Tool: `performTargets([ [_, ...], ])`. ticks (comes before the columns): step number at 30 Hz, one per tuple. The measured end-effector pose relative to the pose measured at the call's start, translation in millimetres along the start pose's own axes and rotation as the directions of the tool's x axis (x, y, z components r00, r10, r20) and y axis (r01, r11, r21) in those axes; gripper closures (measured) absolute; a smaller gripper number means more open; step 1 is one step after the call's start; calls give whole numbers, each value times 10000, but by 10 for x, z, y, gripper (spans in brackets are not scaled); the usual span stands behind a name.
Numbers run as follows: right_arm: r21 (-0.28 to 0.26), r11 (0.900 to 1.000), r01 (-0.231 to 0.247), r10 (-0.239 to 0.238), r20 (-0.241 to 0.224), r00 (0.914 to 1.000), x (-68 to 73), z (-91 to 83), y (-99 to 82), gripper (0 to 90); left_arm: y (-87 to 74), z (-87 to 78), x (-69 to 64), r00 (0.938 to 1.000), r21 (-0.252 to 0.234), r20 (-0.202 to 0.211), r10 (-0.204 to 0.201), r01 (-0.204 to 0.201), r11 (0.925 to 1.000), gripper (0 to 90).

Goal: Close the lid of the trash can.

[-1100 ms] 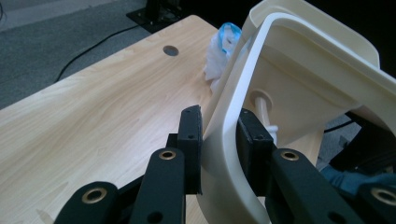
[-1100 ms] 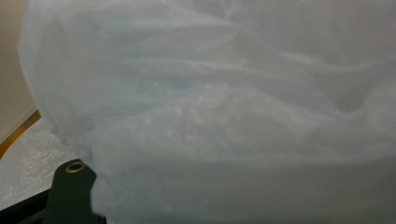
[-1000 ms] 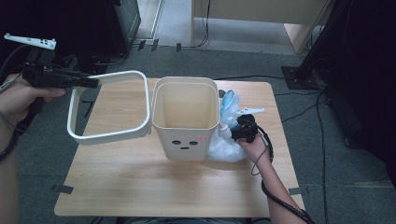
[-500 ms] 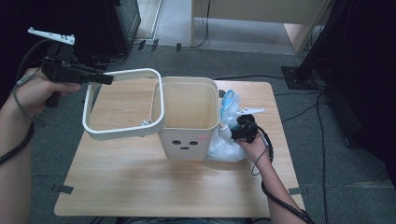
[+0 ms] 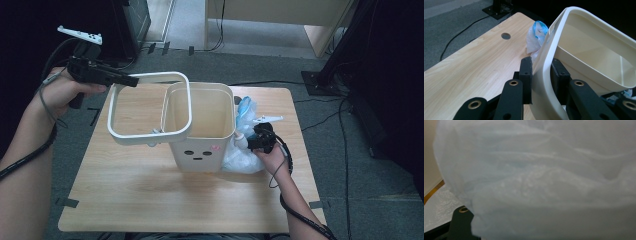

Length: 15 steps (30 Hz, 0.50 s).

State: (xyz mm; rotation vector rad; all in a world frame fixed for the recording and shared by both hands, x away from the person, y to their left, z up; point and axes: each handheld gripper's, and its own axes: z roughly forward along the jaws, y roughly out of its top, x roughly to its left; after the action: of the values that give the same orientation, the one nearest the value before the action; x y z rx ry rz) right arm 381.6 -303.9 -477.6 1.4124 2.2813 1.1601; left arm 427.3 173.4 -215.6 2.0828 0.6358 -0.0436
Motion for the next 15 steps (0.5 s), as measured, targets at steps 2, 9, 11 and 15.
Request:
performTargets([
  [2,-13,10000,-11,11,-6,10000,1,-2,-3,281,37,50,-9,10000,5,63,43,-43,10000,742],
  [9,14,10000,18,-18,82,10000,14,-20,-16,281,138,221,-15,9994,62,272,190,-192,9998,742],
  [11,40,10000,63,-63,136,9999,20,-23,-16,281,164,265,-13,9990,108,368,233,-238,9997,742],
  [15,42,9999,103,-104,240,9997,33,-30,-21,281,203,336,-11,9985,157,509,221,-229,9996,741],
])
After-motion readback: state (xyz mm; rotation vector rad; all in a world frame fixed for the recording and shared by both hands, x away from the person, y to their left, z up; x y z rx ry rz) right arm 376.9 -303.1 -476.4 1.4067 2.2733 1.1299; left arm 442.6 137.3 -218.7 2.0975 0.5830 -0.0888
